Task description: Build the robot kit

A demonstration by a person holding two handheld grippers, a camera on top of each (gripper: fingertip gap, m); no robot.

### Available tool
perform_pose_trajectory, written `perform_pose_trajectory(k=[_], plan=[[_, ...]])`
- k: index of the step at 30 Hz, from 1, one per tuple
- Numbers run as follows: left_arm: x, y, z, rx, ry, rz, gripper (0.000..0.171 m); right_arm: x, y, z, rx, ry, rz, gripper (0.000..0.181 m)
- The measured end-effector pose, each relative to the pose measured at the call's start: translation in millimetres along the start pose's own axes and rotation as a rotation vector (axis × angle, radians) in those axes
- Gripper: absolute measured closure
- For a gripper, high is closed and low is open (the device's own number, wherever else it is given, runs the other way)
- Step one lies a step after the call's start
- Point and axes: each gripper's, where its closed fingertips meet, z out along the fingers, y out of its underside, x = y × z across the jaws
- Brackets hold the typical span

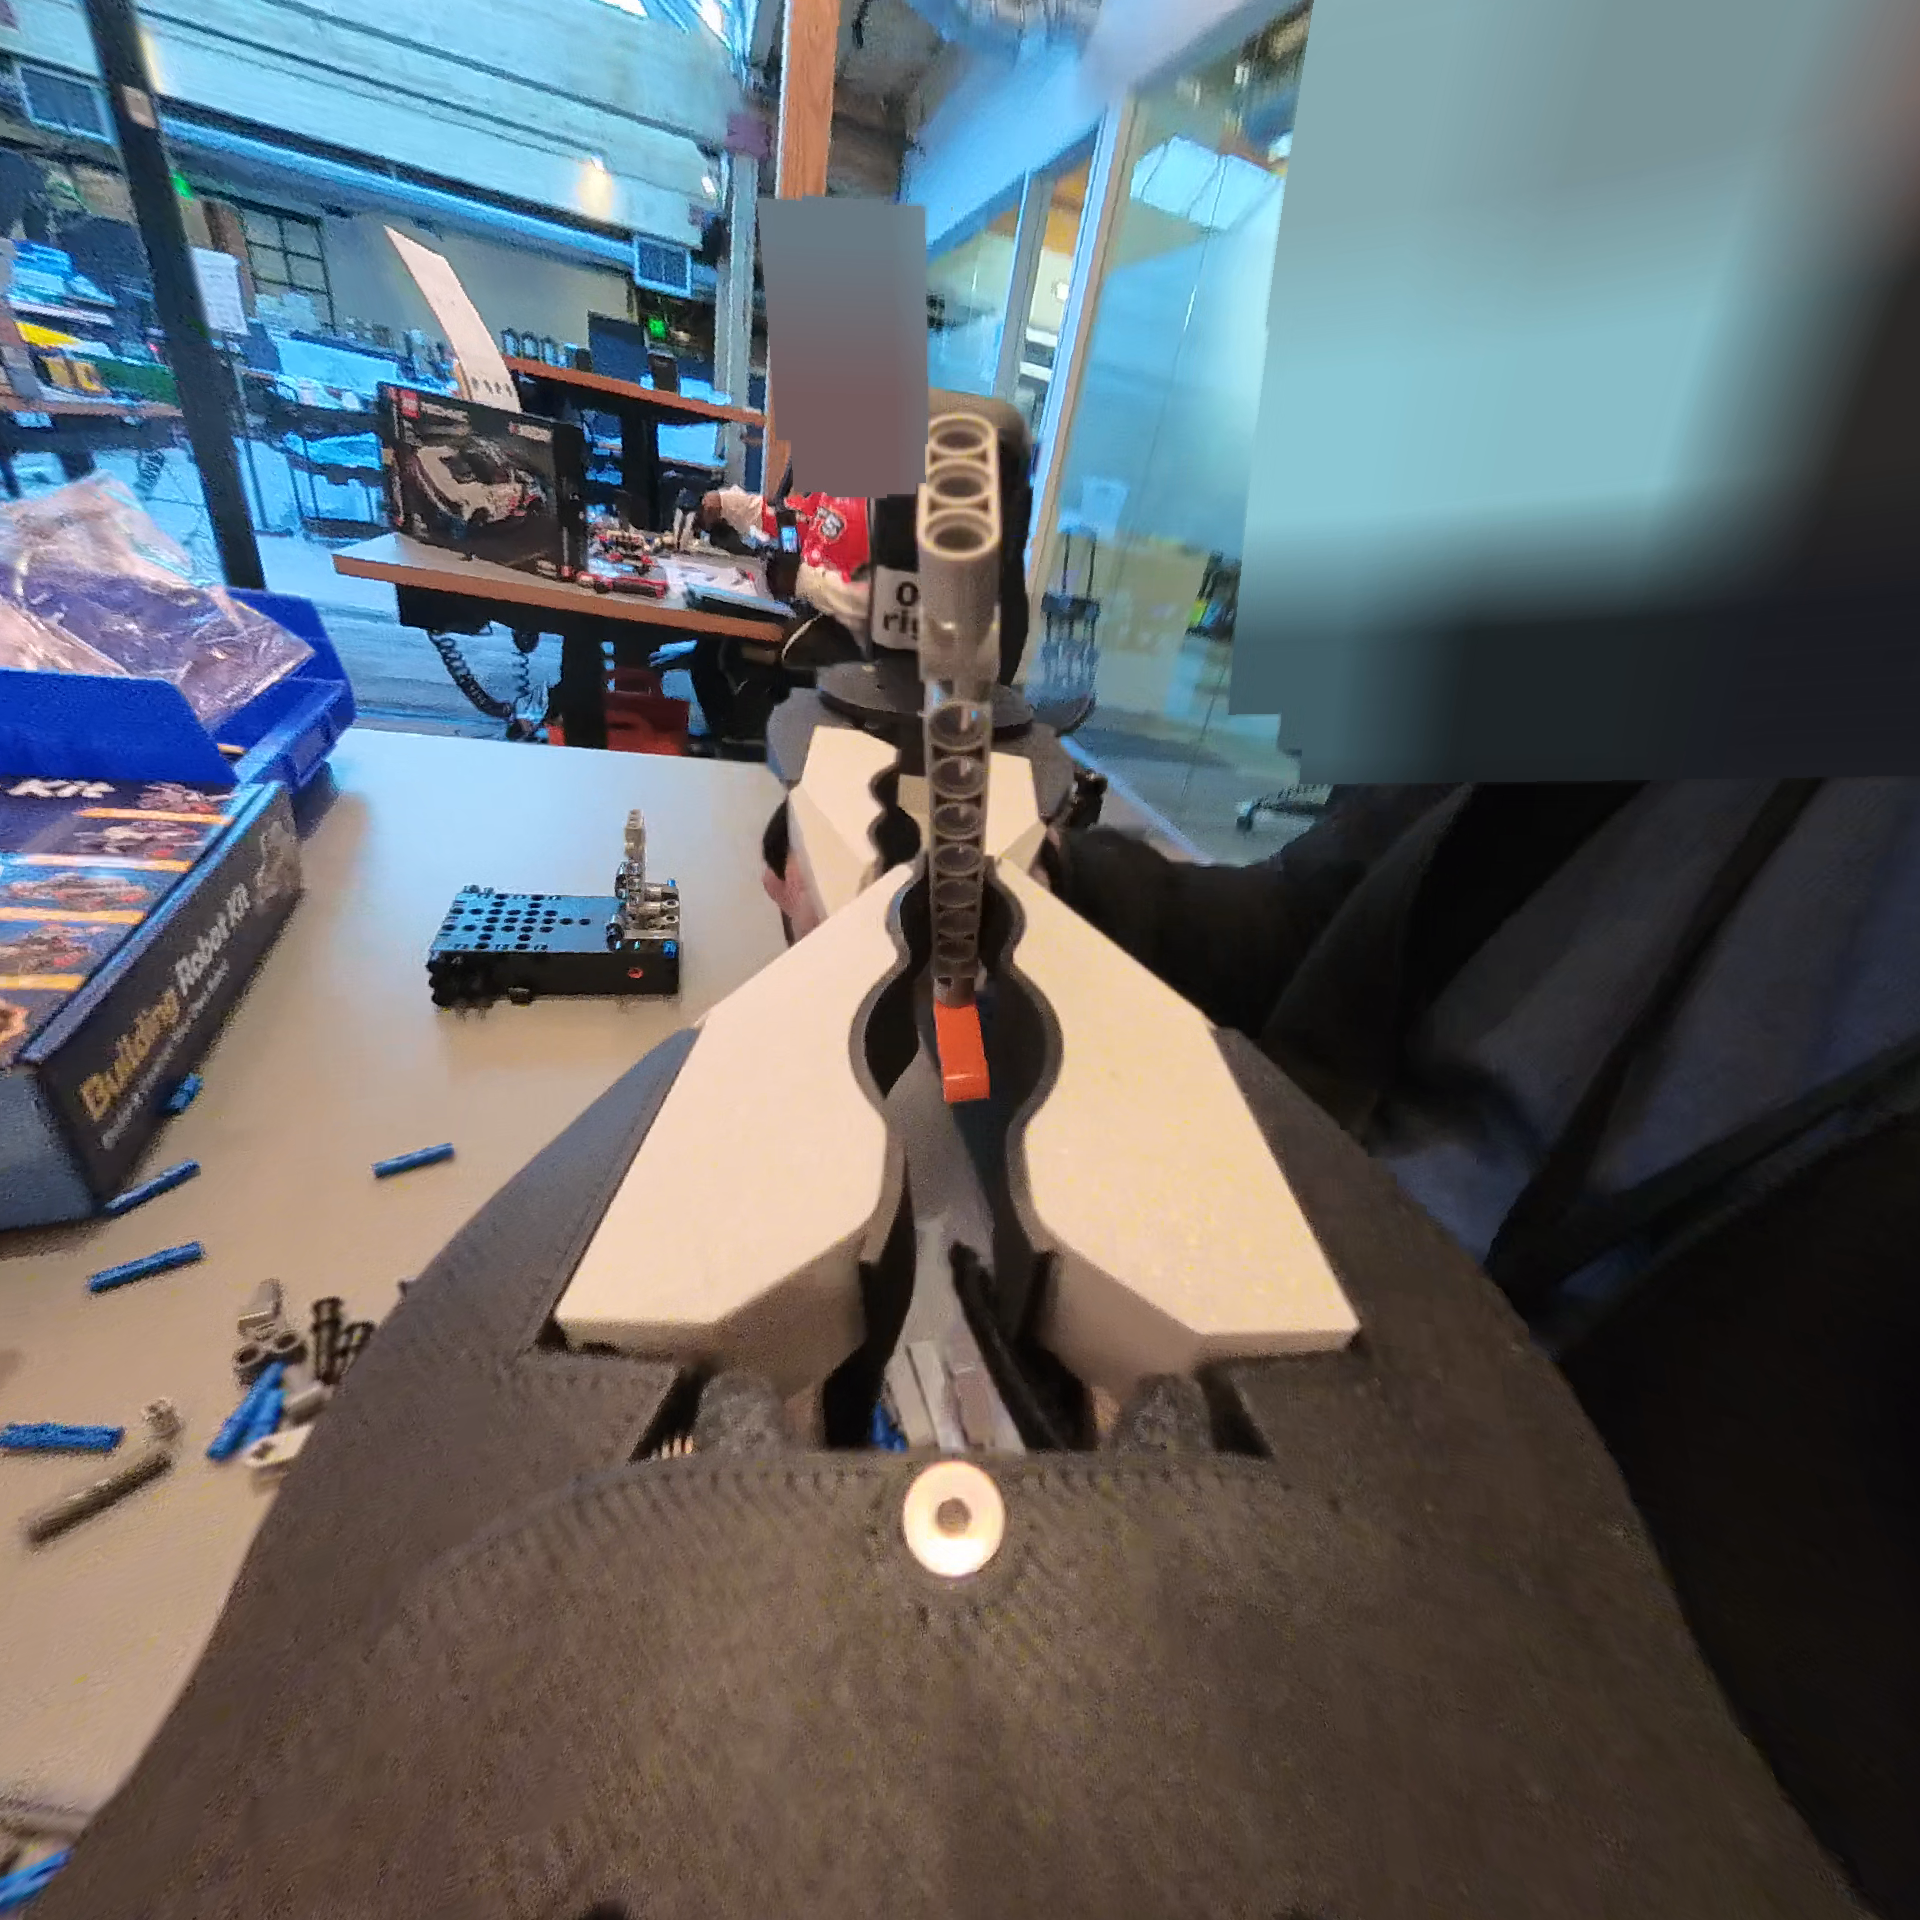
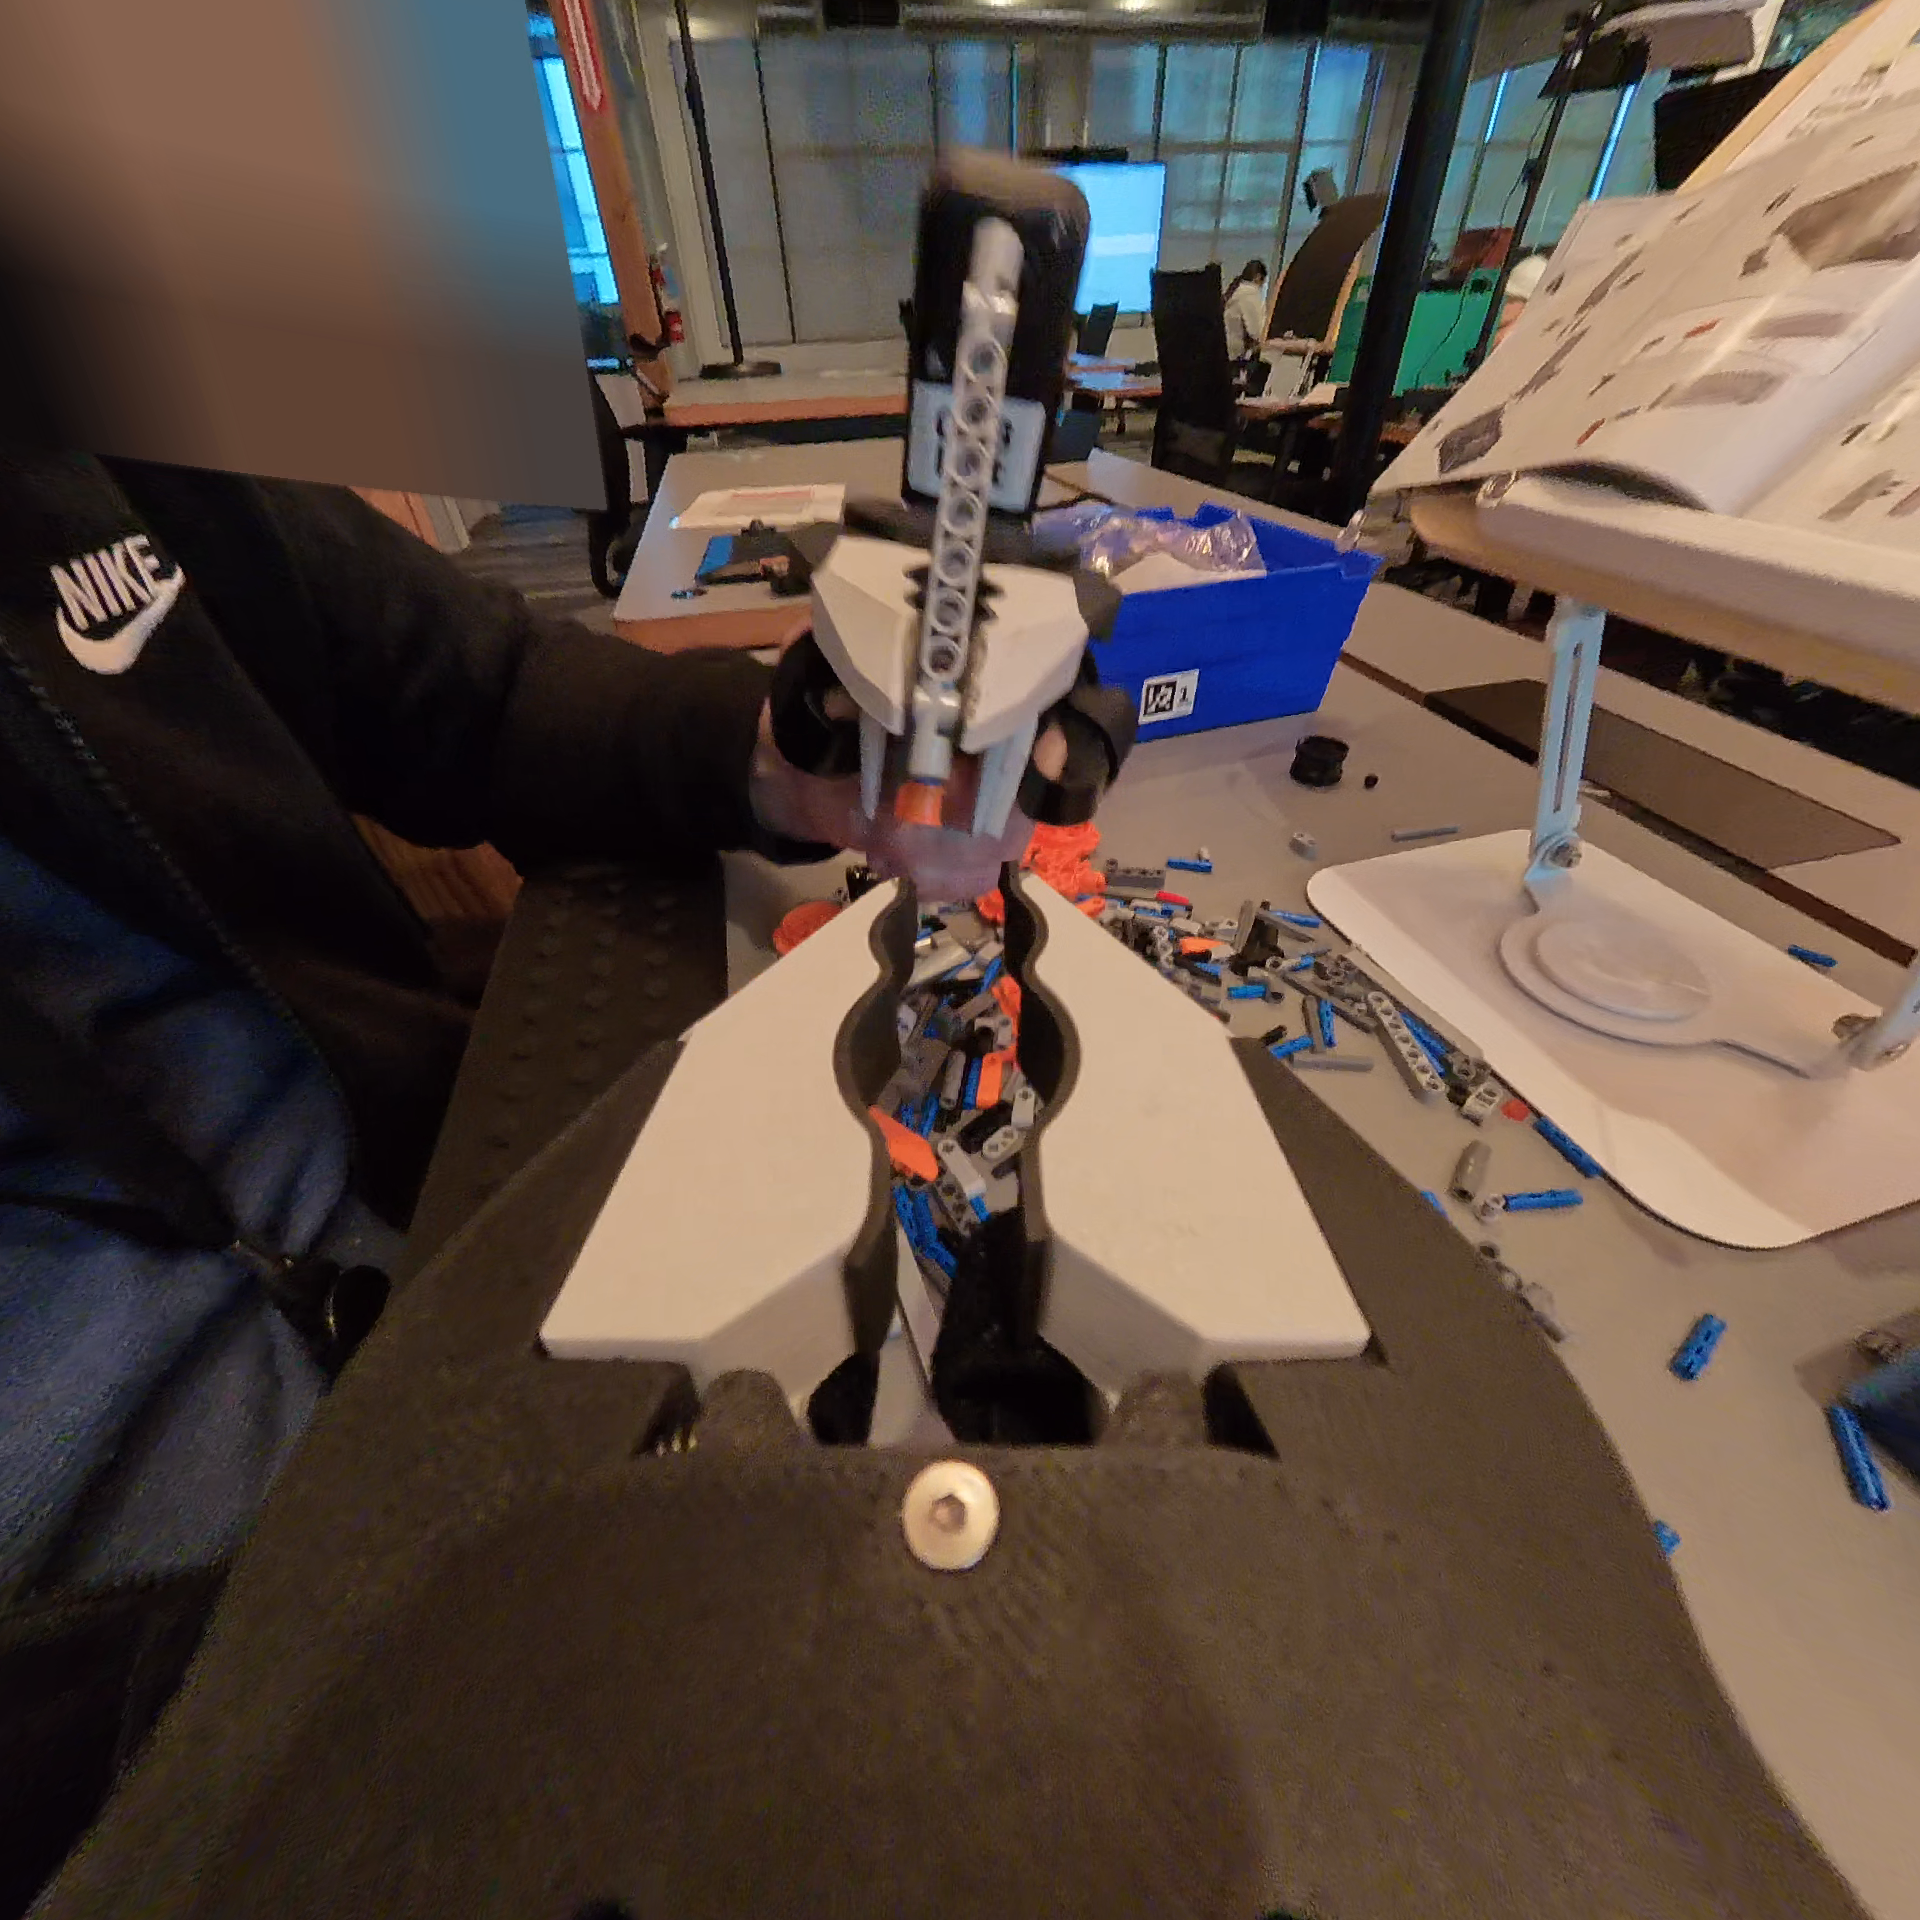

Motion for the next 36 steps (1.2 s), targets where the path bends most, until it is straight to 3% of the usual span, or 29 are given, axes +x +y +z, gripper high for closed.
perform_pose_trajectory(k=[3, 7, 17, 36], plan=[[-6.5, -0.2, -1.1, 0.05, 0.018, -0.076, 0.166, 1.6, -10.1, 2.9, 0.018, 0.024, 0.018, 0.163], [-5.8, 0.9, 4.3, 0.038, -0.007, -0.028, 0.165, 3.0, -12.6, 10.2, 0.026, 0.021, 0.063, 0.154], [-11.7, -0.3, 4.9, 0.069, -0.057, -0.002, 0.166, 4.9, -13.8, 18.5, 0.092, -0.01, 0.187, 0.175], [-24.3, -6.6, -5.5, 0.079, -0.118, -0.011, 0.166, 16.0, -9.5, 4.5, 0.109, 0.084, 0.166, 0.175]])
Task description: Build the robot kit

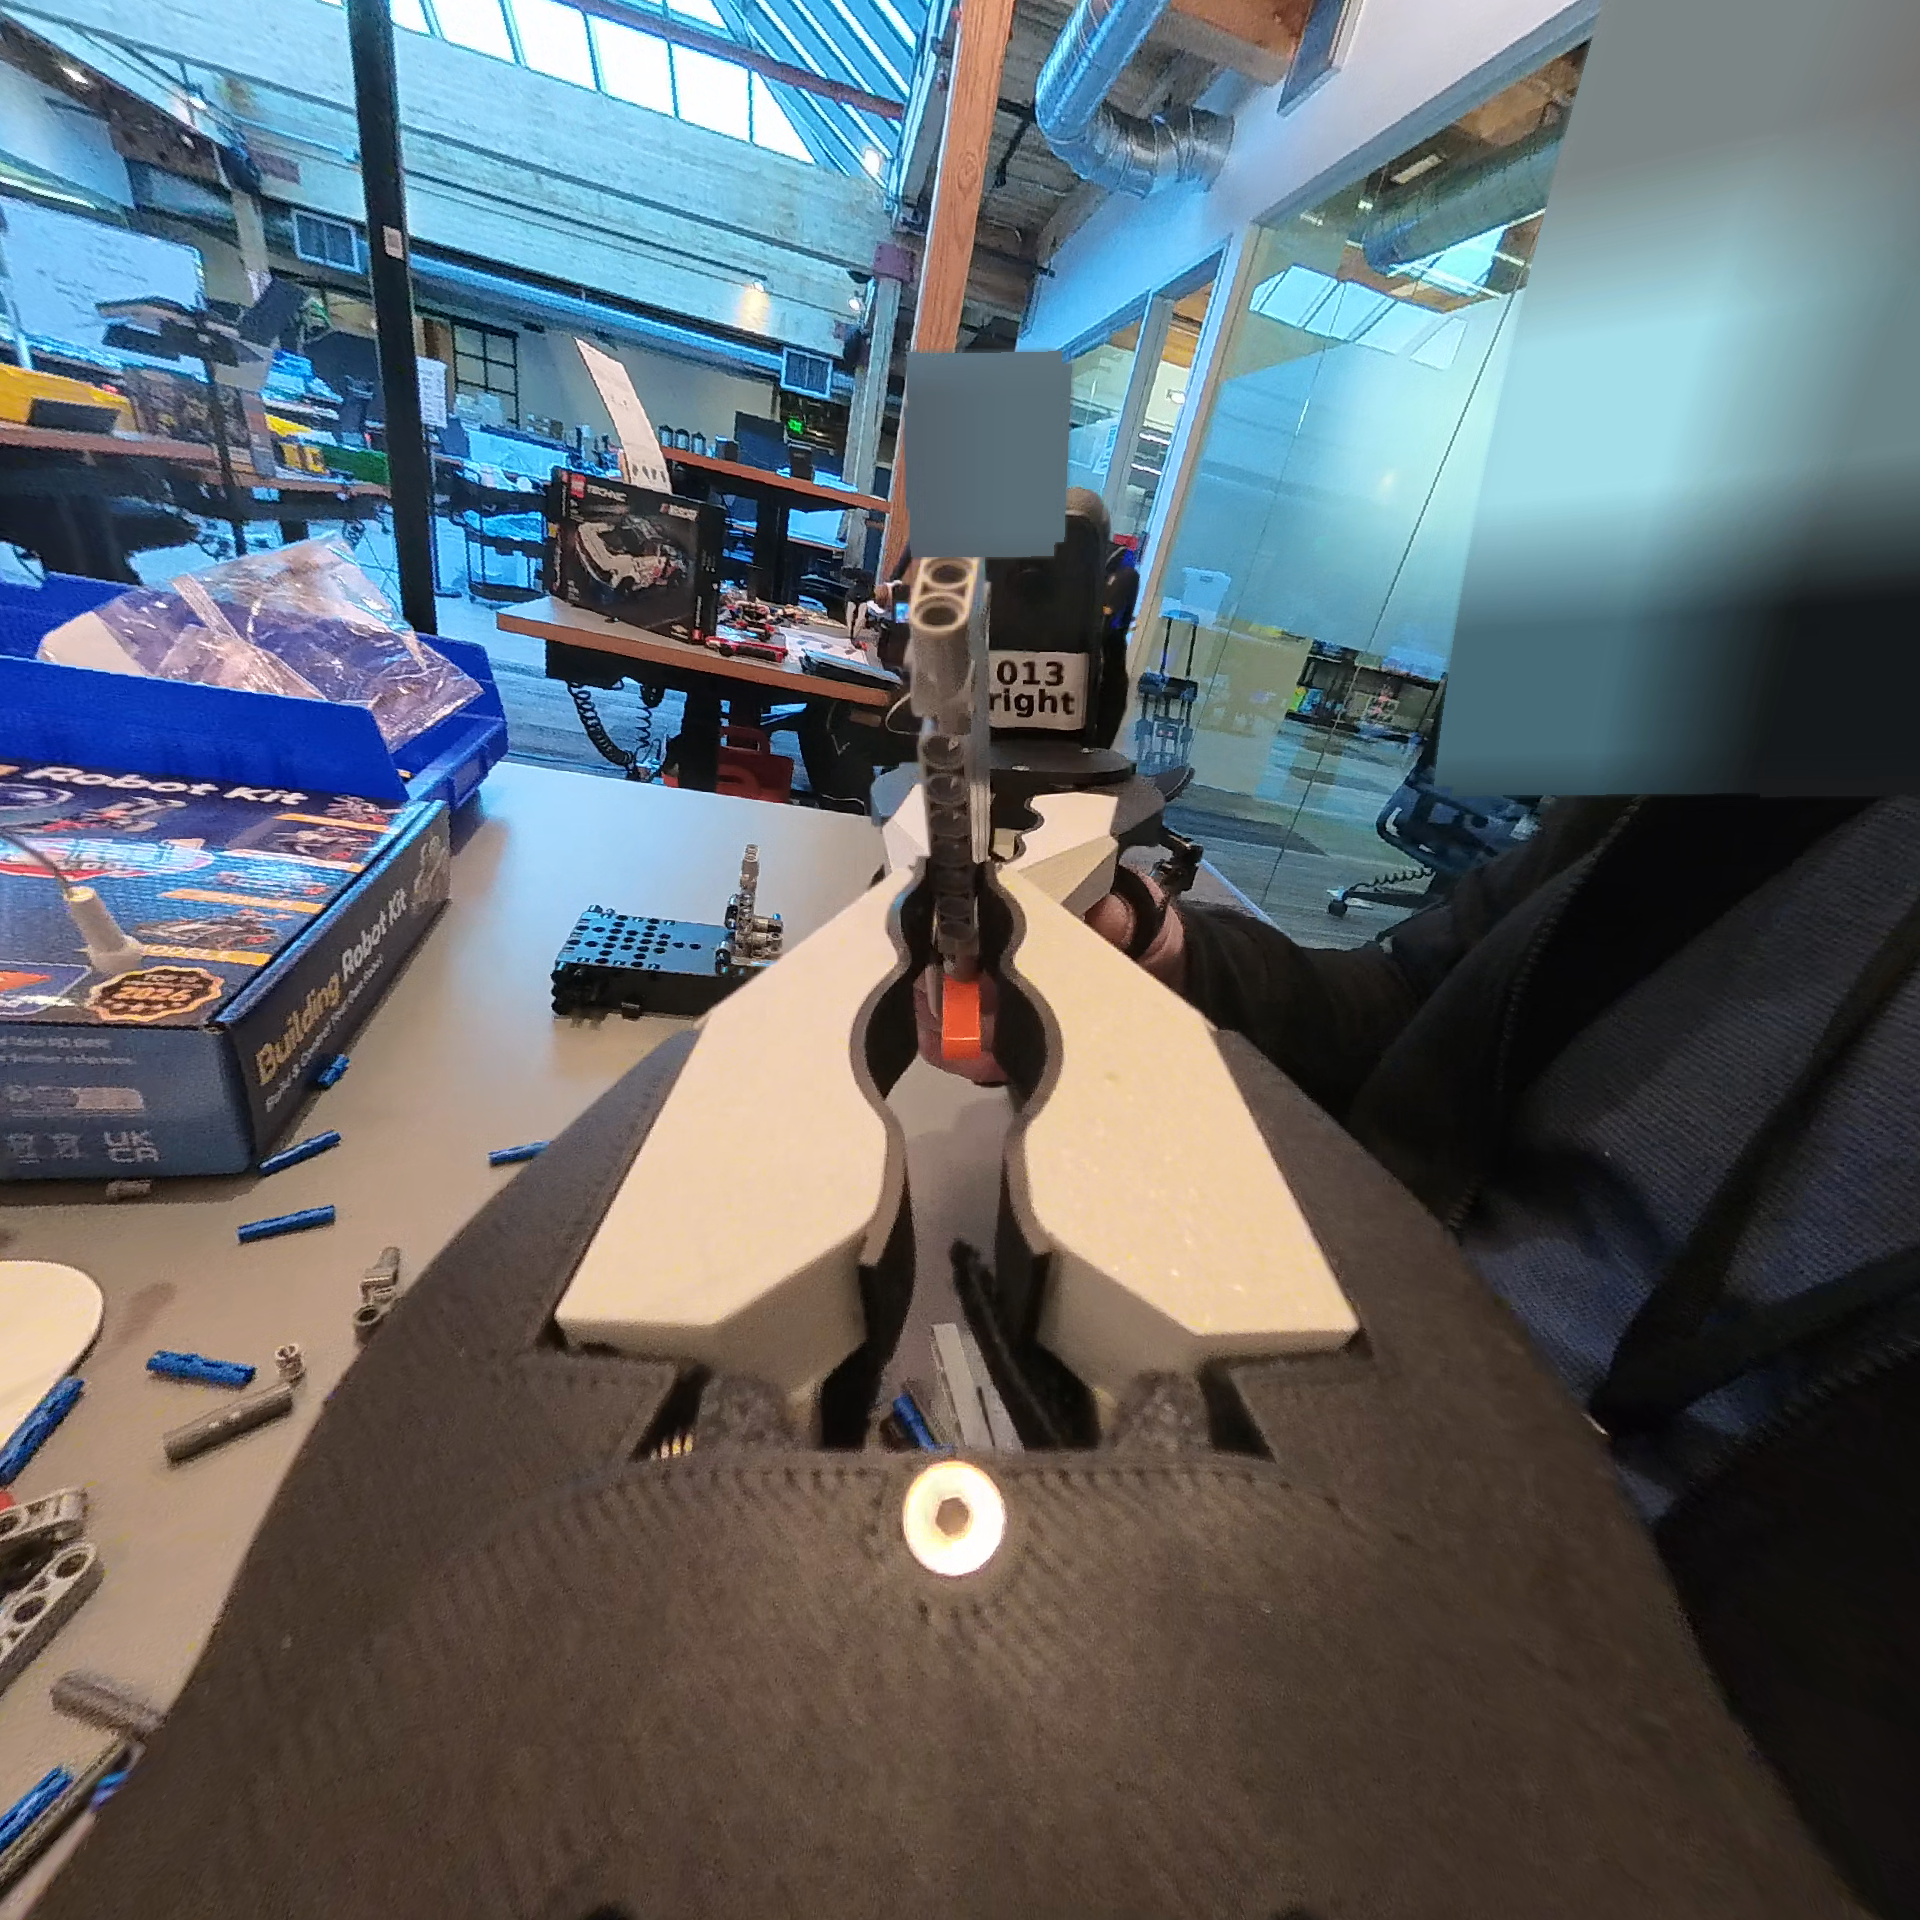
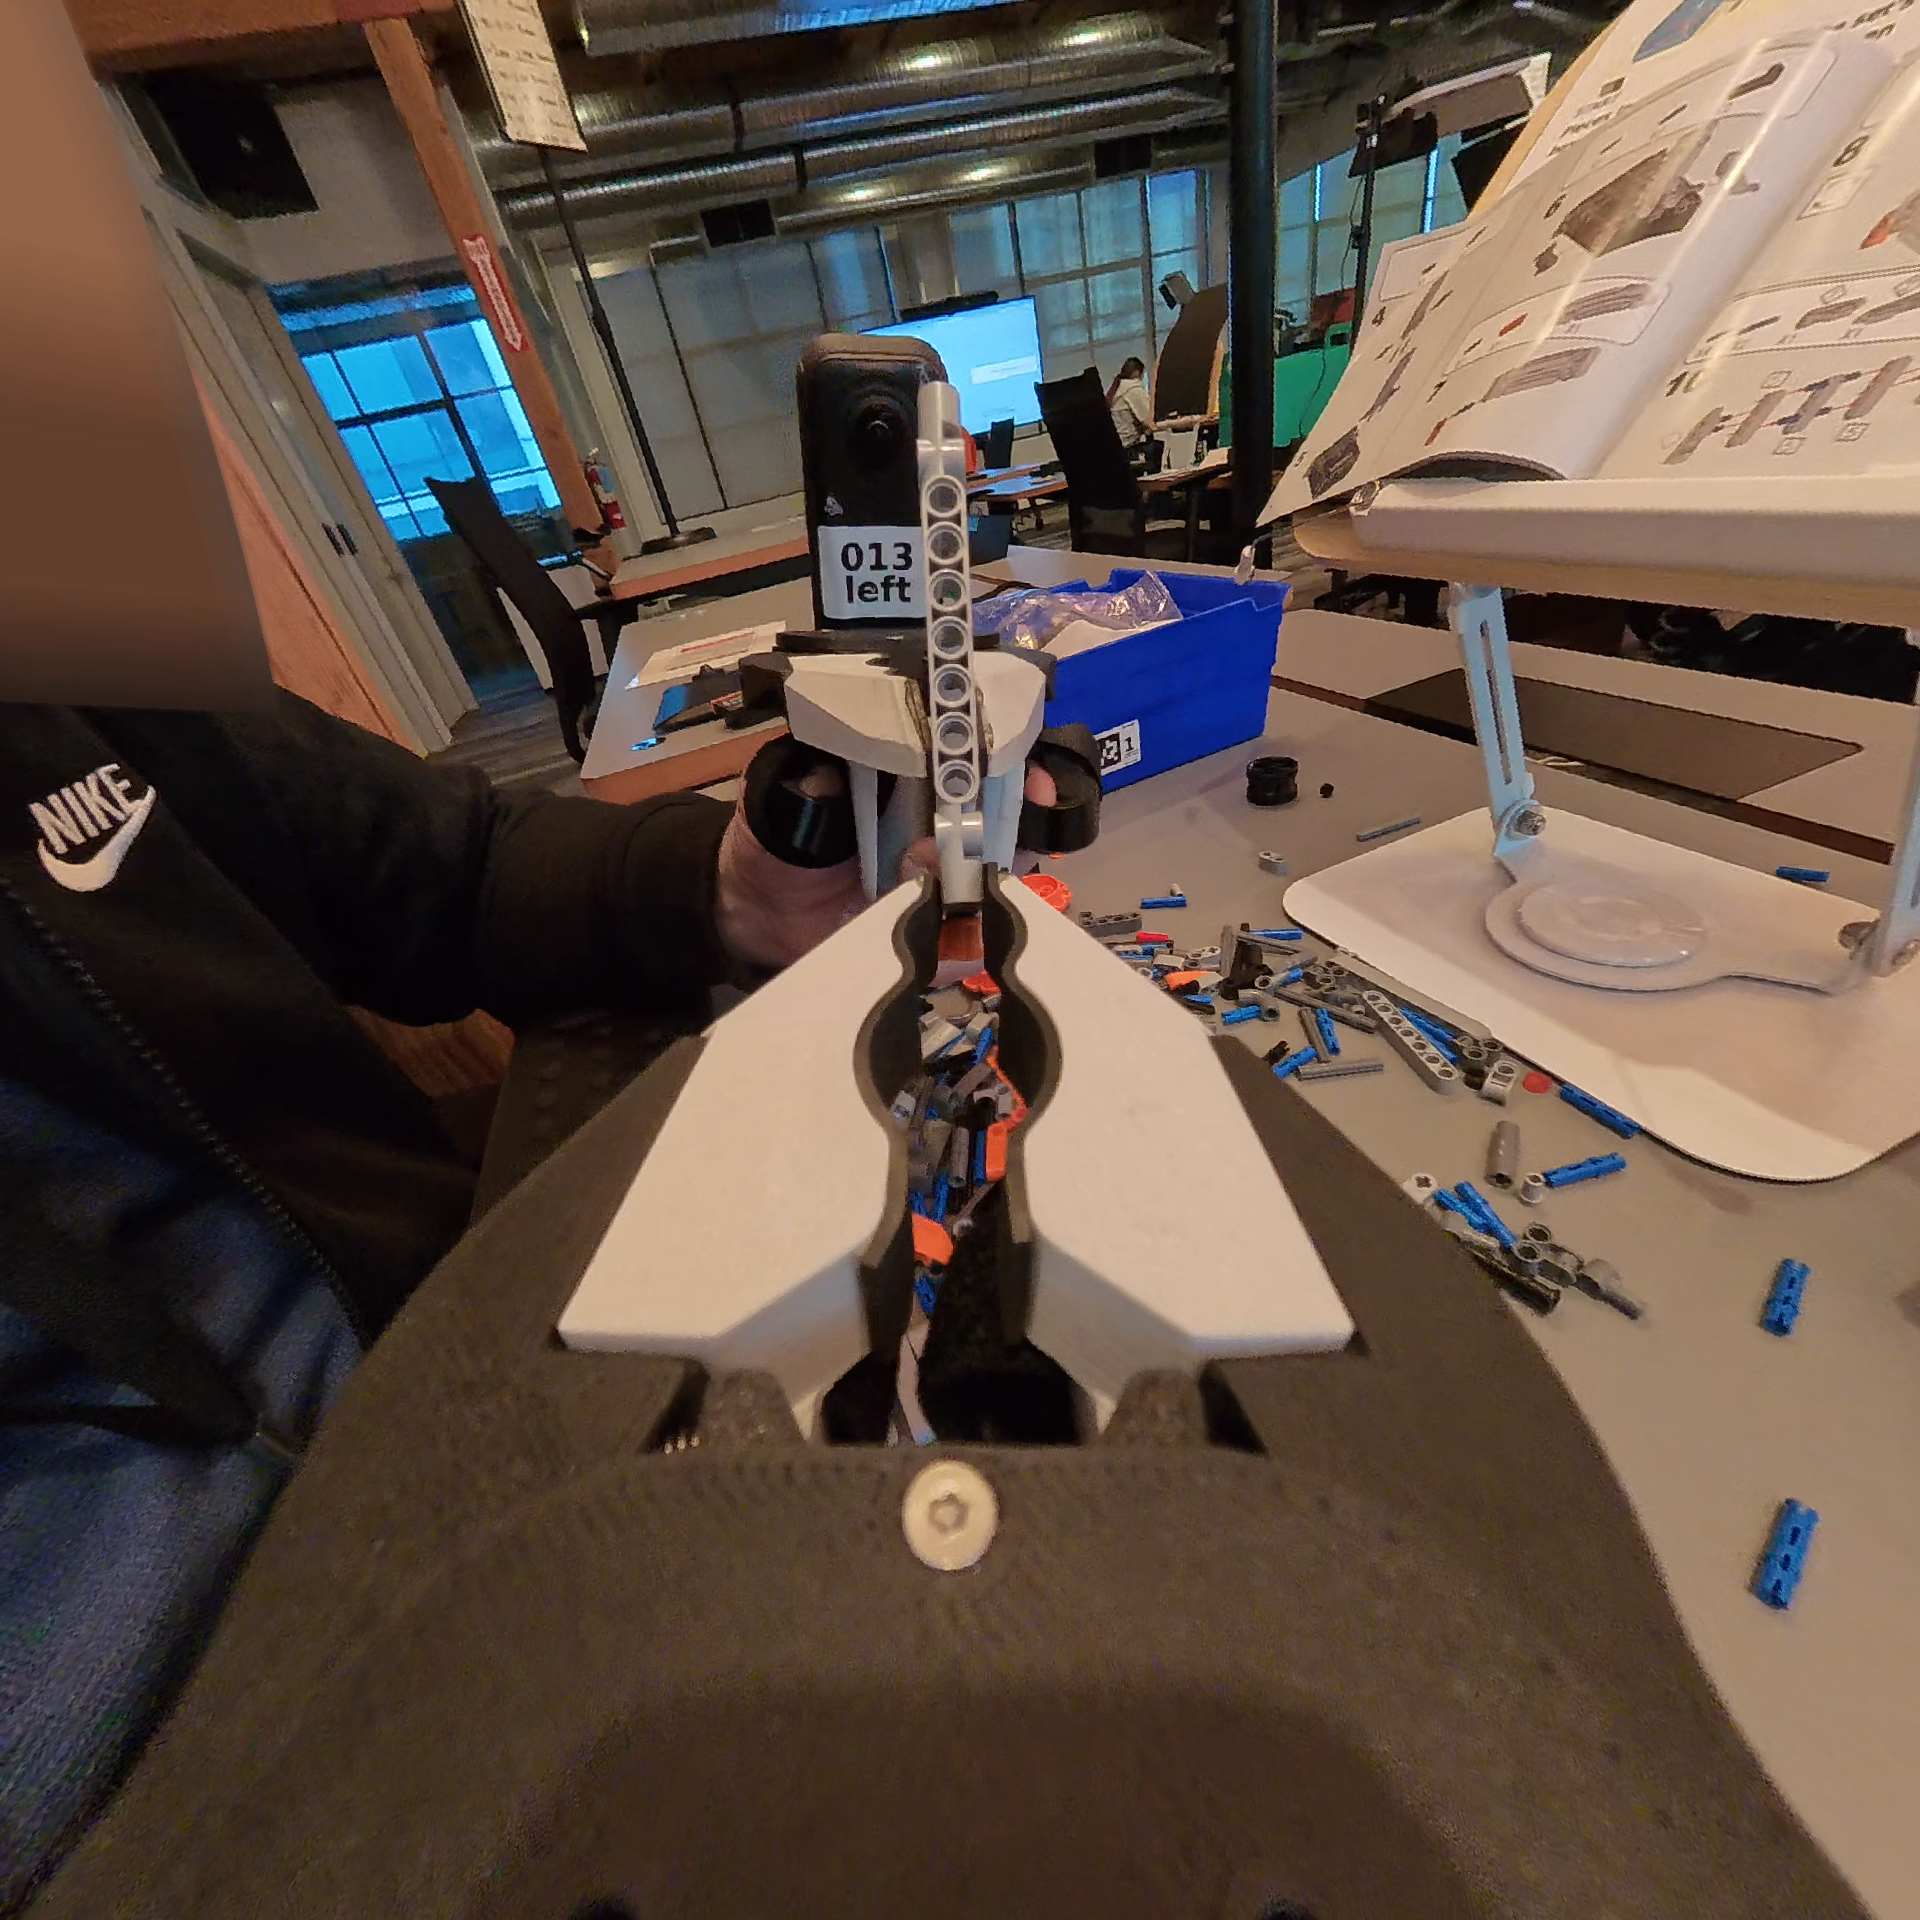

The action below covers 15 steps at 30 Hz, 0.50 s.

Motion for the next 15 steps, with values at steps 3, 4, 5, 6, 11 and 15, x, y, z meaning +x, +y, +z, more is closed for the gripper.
perform_pose_trajectory(k=[3, 4, 5, 6, 11, 15], plan=[[-0.7, -2.5, 0.4, 0.027, 0.023, -0.054, 0.166, 4.1, -4.1, -2.5, 0.019, 0.031, -0.005, 0.153], [-1.1, -2.5, 0.4, 0.031, 0.034, -0.074, 0.166, 3.6, -2.9, -1.9, 0.006, 0.03, -0.007, 0.154], [-1.7, -2.2, 0.4, 0.036, 0.044, -0.094, 0.166, 0.3, -1.8, -0.8, -0.005, 0.016, -0.017, 0.168], [-1.2, -2.2, 0.4, 0.043, 0.06, -0.113, 0.166, -0.1, -1.8, 0.4, -0.008, 0.023, -0.031, 0.173], [-4.0, 0.8, 1.2, 0.034, 0.059, -0.119, 0.165, 3.3, -1.4, 0.1, -0.018, 0.048, -0.025, 0.175], [-11.7, -1.7, -0.8, 0.028, -0.01, -0.071, 0.164, 9.0, -3.1, -5.5, -0.02, 0.095, -0.015, 0.176]])
